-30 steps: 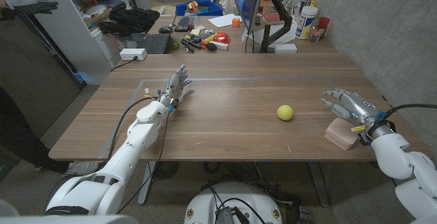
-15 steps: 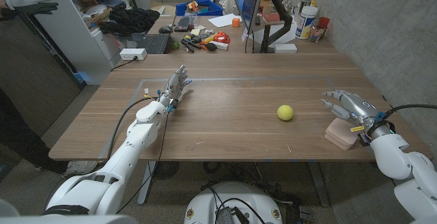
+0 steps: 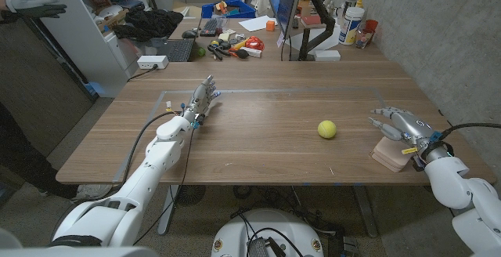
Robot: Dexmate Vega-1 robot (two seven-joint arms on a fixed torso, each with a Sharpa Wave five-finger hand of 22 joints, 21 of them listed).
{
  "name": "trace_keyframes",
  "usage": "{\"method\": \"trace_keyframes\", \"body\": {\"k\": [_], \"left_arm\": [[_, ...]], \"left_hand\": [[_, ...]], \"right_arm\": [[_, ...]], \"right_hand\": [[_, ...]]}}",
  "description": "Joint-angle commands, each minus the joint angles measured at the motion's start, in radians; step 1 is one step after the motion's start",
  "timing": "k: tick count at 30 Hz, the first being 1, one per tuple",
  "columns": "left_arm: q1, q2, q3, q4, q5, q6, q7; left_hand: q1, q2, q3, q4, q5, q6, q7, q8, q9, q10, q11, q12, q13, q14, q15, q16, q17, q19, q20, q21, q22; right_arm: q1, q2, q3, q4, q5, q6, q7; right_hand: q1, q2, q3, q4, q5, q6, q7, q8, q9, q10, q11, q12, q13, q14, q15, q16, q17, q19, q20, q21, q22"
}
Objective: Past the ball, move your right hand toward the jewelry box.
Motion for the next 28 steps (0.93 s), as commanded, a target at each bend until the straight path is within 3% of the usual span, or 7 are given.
{"method": "trace_keyframes", "body": {"k": [1, 28], "left_arm": [[-0.001, -0.003, 0.006, 0.002, 0.003, 0.003, -0.007], [-0.005, 0.002, 0.0, 0.022, -0.001, -0.001, -0.023]], "left_hand": [[0.004, 0.007, -0.005, -0.002, 0.008, -0.038, -0.001, 0.006, 0.004, -0.033, -0.003, 0.003, 0.005, -0.033, -0.026, 0.002, 0.003, -0.09, -0.016, -0.003, 0.005], [0.004, 0.007, -0.008, -0.001, 0.009, -0.038, -0.002, 0.007, 0.004, -0.032, -0.001, 0.004, 0.005, -0.032, -0.026, 0.003, 0.003, -0.088, -0.015, -0.007, 0.005]], "right_arm": [[-0.018, 0.005, 0.0, -0.007, -0.012, -0.015, -0.008], [-0.035, 0.016, -0.025, -0.006, -0.035, -0.063, -0.019]], "right_hand": [[0.011, -0.002, 0.003, -0.008, 0.002, 0.008, -0.003, -0.004, 0.001, 0.005, -0.001, -0.002, 0.003, 0.004, -0.052, -0.002, 0.003, 0.004, -0.03, -0.004, 0.004], [0.039, -0.013, 0.008, -0.03, 0.004, 0.007, -0.005, -0.005, 0.0, 0.004, -0.005, -0.005, 0.003, 0.008, -0.054, -0.003, 0.002, 0.01, -0.023, -0.014, 0.003]]}}
